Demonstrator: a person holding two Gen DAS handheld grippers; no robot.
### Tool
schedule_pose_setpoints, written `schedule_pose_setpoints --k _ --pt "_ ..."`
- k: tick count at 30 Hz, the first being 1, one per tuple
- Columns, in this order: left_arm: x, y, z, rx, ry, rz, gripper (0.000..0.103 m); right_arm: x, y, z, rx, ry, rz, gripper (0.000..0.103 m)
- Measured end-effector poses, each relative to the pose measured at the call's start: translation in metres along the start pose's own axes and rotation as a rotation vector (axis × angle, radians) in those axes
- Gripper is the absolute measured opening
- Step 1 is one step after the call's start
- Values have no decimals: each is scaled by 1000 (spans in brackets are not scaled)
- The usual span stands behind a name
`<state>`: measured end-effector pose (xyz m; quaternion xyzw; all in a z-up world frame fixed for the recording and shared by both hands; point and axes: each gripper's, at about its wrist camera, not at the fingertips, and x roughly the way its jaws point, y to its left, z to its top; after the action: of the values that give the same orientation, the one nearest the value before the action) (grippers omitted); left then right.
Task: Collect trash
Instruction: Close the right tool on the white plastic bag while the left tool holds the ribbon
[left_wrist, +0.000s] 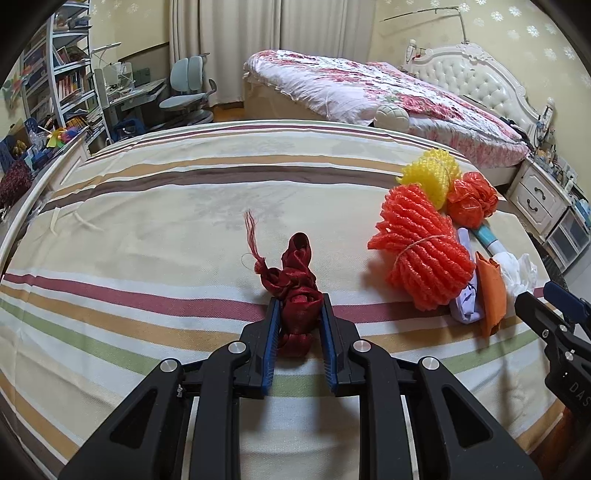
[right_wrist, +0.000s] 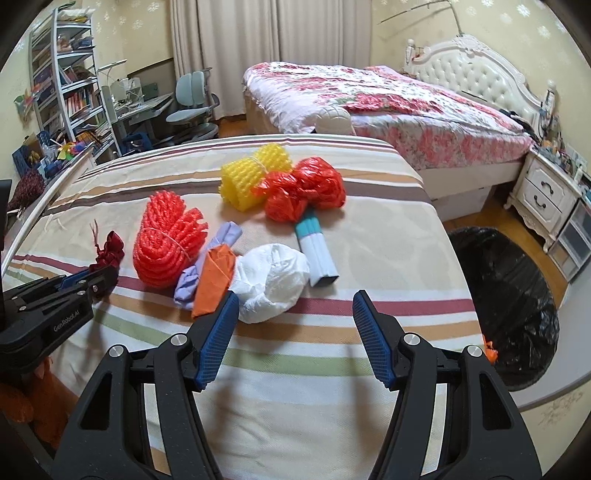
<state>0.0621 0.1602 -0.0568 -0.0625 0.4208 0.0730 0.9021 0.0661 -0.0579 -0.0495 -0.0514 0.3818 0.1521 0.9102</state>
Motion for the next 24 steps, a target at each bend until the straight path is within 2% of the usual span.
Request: schedule_pose_setpoints --k 7,16,24 --pt "1 3 -1 7 -3 -1 22 -2 -3 -5 8 17 -7 63" --pt "1 0 0 10 -5 -2 22 6 5 6 -4 1 8 62" --pt "0 0 0 9 -6 -1 22 9 12 8 -21 14 36 41"
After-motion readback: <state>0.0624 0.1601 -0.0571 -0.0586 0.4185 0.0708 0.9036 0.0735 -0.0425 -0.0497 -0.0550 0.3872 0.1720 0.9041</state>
